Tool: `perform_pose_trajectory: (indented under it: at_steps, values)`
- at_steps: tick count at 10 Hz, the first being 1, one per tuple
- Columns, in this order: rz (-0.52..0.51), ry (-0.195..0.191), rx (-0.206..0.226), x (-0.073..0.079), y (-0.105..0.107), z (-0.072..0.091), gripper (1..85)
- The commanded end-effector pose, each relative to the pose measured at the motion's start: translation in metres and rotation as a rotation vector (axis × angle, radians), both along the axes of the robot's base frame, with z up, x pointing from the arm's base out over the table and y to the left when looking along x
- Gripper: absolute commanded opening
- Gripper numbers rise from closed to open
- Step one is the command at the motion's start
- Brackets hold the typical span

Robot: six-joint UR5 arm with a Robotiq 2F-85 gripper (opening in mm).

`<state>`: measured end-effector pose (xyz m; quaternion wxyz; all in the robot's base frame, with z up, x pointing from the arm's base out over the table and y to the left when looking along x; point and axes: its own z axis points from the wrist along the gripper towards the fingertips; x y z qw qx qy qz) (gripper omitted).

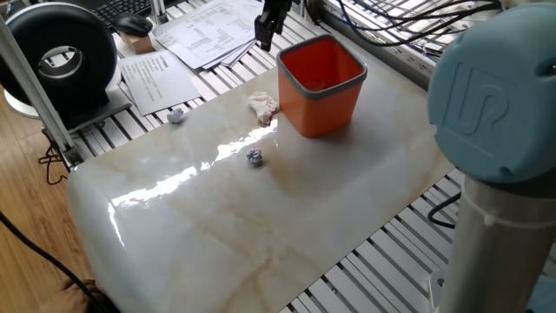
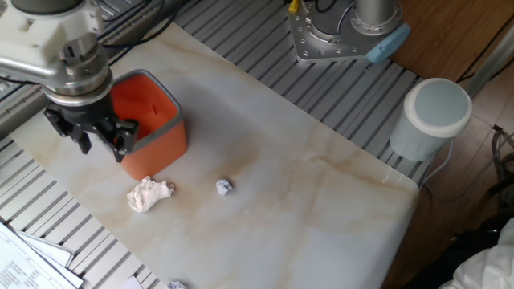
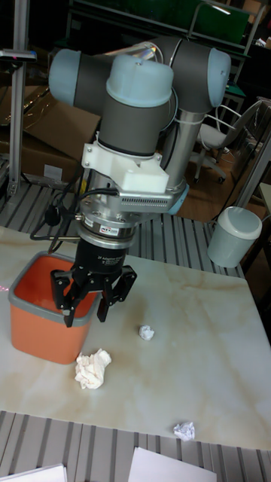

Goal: Put the garbage in the trash can

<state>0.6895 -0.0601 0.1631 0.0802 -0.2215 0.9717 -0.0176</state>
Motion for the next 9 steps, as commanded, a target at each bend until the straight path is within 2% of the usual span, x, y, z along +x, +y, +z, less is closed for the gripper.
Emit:
perform_pose_trajectory:
  at_steps: [1,2,3,4,5,6,9]
  values:
    - [0.011,-0.023,0.009,0.001,0.021,-0.01,55.7]
    - [0.0,-0.046,0.016,-0.004,0.031,-0.019,55.3]
    - [0.014,-0.046,0.002,-0.004,0.029,-0.019,55.3]
    - [0.055,-0.023,-0.02,-0.006,0.019,-0.013,55.3]
    - [0.118,-0.007,-0.023,-0.011,0.021,-0.014,55.3]
    - [0.221,-0.021,-0.046,-0.007,0.02,-0.013,55.7]
    - [0.287,-0.009,-0.064,-0.01,0.018,-0.014,56.0]
